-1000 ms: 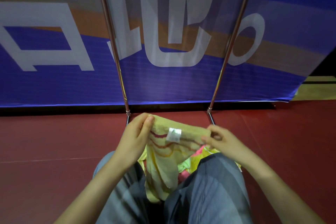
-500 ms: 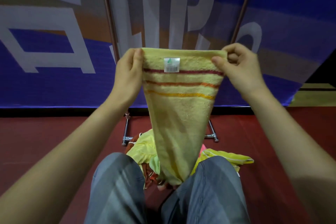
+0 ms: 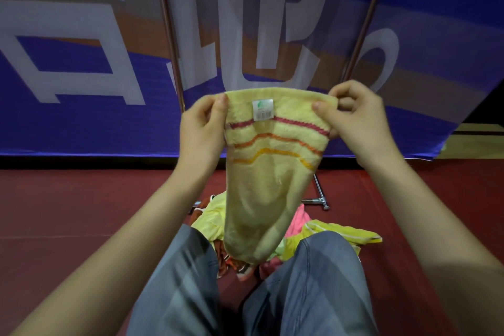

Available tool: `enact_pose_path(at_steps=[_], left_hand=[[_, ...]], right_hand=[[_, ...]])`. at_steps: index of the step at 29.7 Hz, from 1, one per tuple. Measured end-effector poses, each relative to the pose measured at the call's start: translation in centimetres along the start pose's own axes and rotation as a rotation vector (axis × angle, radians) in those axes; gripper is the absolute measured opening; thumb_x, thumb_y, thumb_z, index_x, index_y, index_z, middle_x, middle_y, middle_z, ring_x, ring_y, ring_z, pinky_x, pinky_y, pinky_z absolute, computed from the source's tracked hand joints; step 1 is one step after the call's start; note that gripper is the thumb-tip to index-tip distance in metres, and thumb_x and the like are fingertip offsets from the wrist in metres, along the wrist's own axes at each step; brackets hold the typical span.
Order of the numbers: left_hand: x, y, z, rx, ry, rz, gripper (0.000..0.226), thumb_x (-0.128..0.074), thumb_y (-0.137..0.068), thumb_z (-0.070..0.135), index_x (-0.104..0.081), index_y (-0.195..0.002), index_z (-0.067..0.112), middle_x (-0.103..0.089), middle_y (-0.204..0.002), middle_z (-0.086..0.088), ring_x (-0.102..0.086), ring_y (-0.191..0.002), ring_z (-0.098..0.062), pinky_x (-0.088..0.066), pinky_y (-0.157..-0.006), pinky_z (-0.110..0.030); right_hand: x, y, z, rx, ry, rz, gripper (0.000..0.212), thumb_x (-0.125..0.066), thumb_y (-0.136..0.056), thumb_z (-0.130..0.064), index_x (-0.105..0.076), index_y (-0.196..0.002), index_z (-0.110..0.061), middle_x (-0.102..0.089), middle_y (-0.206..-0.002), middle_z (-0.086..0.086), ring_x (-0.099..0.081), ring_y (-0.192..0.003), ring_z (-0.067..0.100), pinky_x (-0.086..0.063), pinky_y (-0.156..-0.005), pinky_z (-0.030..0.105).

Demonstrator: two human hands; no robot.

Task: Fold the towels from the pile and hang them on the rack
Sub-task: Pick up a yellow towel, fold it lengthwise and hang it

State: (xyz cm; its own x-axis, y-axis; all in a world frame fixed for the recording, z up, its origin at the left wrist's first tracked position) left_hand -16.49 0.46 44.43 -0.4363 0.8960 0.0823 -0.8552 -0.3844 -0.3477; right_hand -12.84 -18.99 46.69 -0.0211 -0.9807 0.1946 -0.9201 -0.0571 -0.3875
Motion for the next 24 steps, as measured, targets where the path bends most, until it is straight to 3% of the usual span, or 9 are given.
enact_pose_path(at_steps=[2,6,12,16,18,21,24], left_hand=[[-0.3,0.8,-0.8,0.017,0.014,-0.013,0.024,-0.044,-0.094,0.023,-0.061,-0.077,0.027,-0.059,-0.065,0.012,-0.058,-0.058,0.006,-0.050,-0.057,-0.016],[-1.4,2.4,-1.6,0.030,0.039,-0.069,0.019,-0.047,-0.092,0.019,-0.064,-0.083,0.021,-0.064,-0.075,0.011,-0.061,-0.068,0.006,-0.051,-0.067,-0.015],[-2.3,4.2,-2.4,0.018,0.086,-0.143,0.028,-0.049,-0.091,0.011,-0.062,-0.072,0.028,-0.064,-0.053,0.018,-0.056,-0.056,0.007,-0.043,-0.055,-0.007],[-1.8,4.7,-2.7,0.025,0.107,-0.199,0.027,-0.047,-0.091,0.014,-0.064,-0.073,0.025,-0.063,-0.055,0.010,-0.058,-0.062,-0.001,-0.047,-0.062,-0.016],[-1.6,5.0,-2.6,0.016,0.129,-0.275,0.022,-0.050,-0.090,0.012,-0.062,-0.076,0.023,-0.063,-0.054,0.012,-0.058,-0.059,0.002,-0.046,-0.060,-0.011],[-1.3,5.2,-2.9,0.024,0.146,-0.328,0.017,-0.063,-0.081,0.010,-0.063,-0.088,0.026,-0.071,-0.071,0.012,-0.067,-0.073,0.001,-0.051,-0.069,-0.012],[-0.6,5.0,-3.1,-0.006,0.075,-0.305,0.021,-0.058,-0.084,0.006,-0.062,-0.084,0.027,-0.070,-0.066,0.019,-0.064,-0.069,0.007,-0.047,-0.065,-0.007]], right_hand=[[-0.8,0.7,0.7,-0.046,-0.010,-0.028,0.028,-0.064,-0.080,-0.002,-0.047,-0.068,-0.020,-0.059,-0.047,-0.007,-0.051,-0.038,-0.002,-0.040,-0.037,0.013],[-2.9,2.2,1.8,-0.122,-0.020,-0.100,0.027,-0.066,-0.078,-0.003,-0.050,-0.067,-0.021,-0.059,-0.063,-0.001,-0.052,-0.042,-0.003,-0.044,-0.045,0.015],[-5.2,4.1,1.7,-0.296,-0.315,-0.269,0.014,-0.058,-0.083,0.002,-0.059,-0.079,-0.011,-0.059,-0.070,0.007,-0.063,-0.054,0.002,-0.056,-0.056,0.016],[-5.2,4.6,1.8,-0.323,-0.363,-0.310,0.013,-0.049,-0.088,0.002,-0.060,-0.092,-0.004,-0.061,-0.074,0.007,-0.064,-0.058,0.001,-0.056,-0.063,0.015],[-5.3,4.8,2.1,-0.313,-0.349,-0.326,0.018,-0.047,-0.089,0.001,-0.062,-0.089,-0.008,-0.063,-0.078,0.006,-0.065,-0.063,0.003,-0.056,-0.067,0.016],[-5.2,5.0,2.3,-0.313,-0.353,-0.351,0.024,-0.047,-0.088,0.004,-0.062,-0.085,-0.015,-0.065,-0.080,0.007,-0.066,-0.064,0.003,-0.055,-0.064,0.014],[-5.1,5.3,2.5,-0.280,-0.366,-0.404,0.025,-0.049,-0.086,0.007,-0.062,-0.084,-0.015,-0.068,-0.076,0.002,-0.067,-0.066,0.006,-0.056,-0.066,0.017]])
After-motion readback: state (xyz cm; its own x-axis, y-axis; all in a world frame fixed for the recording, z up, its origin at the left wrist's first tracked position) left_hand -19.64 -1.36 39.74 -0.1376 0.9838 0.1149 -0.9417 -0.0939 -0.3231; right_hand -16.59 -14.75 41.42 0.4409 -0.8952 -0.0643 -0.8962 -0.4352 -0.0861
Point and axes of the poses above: each hand's wrist, its own y-axis away from the middle knuckle, its own x-axis out of the back of the hand, z = x × y, the point moved 1 cm from there along -y, towards the middle knuckle
